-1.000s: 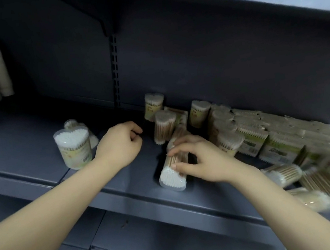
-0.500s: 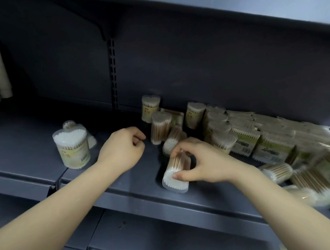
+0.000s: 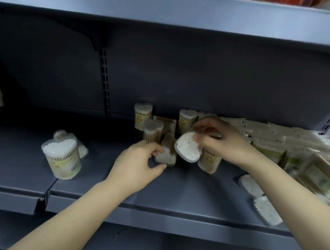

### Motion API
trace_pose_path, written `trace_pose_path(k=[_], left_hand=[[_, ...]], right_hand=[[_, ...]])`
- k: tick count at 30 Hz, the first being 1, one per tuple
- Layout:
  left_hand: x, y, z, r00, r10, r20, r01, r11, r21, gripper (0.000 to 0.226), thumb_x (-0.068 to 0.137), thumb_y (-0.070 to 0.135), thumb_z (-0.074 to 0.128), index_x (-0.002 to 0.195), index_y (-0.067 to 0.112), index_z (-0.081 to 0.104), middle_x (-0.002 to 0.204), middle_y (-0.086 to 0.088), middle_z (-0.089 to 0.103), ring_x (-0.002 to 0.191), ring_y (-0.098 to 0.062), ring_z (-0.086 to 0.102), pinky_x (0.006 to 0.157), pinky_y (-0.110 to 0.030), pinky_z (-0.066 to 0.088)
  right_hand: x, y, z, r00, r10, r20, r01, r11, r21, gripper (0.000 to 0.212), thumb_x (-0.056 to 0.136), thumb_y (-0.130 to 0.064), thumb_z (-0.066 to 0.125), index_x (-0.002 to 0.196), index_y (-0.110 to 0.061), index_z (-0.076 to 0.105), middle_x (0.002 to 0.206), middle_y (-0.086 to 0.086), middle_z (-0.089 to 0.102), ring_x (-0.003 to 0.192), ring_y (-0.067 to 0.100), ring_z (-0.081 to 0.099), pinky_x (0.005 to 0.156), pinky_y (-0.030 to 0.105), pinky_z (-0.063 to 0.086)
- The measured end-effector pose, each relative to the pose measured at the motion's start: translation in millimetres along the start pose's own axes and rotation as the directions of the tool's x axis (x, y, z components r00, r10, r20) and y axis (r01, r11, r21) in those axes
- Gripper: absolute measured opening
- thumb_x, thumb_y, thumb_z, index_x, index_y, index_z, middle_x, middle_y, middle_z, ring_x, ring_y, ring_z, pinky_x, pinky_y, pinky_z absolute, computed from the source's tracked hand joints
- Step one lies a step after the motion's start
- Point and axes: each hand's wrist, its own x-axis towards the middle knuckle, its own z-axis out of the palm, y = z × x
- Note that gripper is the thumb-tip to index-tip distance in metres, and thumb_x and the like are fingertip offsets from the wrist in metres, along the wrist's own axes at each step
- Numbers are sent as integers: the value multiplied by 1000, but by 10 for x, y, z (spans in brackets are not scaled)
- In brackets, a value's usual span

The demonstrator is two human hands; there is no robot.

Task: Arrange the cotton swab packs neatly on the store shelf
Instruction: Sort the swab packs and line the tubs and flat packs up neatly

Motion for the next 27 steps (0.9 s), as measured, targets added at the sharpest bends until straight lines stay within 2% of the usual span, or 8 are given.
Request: trace_pose_path(k=[3,5,8,11,15,23,27], left_hand=[[23,120,50,999,37,2,-37,998,45,42,77,44,68,114,27,57,99,17,50,98,-5,51,85,-25,44],[54,207,87,998,55,-29,-53,997,63,50,75,52,66,116,29,53,103,17,52,101,-6,51,87,-26,44],[110,320,138,995,32,-96,-29,999,38,61,72,57,66,122,27,49,111,12,56,103,-10,53,86,-31,45],[162,392,149,988,-32,-150,31,999,-10,67,69,60,67,123,25,46,109,10,58,101,-12,56,82,-33,48],[232,423,123,982,-75,-173,53,990,-131,63,71,52,69,122,23,47,103,9,61,97,-15,59,77,-38,51],[268,384,142,985,-84,-152,49,974,-221,60,75,27,74,127,15,47,98,8,54,89,-12,60,77,-31,51],[280,370,171,983,-88,-159,45,966,-254,59,74,25,74,126,15,48,95,11,51,86,-9,58,74,-23,49]], right_hand=[[4,18,-7,994,48,-102,-43,998,44,17,84,-22,63,100,-21,60,91,-16,61,81,-12,54,66,-1,39],[6,16,-2,988,74,-136,-67,996,53,20,83,-26,63,103,-21,60,89,-18,61,76,-16,54,62,-1,38],[19,13,11,984,82,-158,-79,997,27,24,82,-32,63,104,-23,59,89,-20,60,80,-12,53,62,1,40],[47,-2,6,982,91,-166,-90,996,15,24,81,-35,63,103,-26,57,89,-23,57,83,-11,52,62,2,40],[77,10,10,985,75,-152,-74,997,10,26,78,-33,68,101,-28,56,91,-23,56,83,-13,50,66,0,39],[138,111,114,987,106,-121,-103,994,31,42,66,-38,72,104,-29,56,115,0,55,105,9,53,91,27,47],[159,106,114,988,110,-104,-106,993,44,40,70,-33,72,106,-26,57,111,-3,56,97,0,55,82,14,44]])
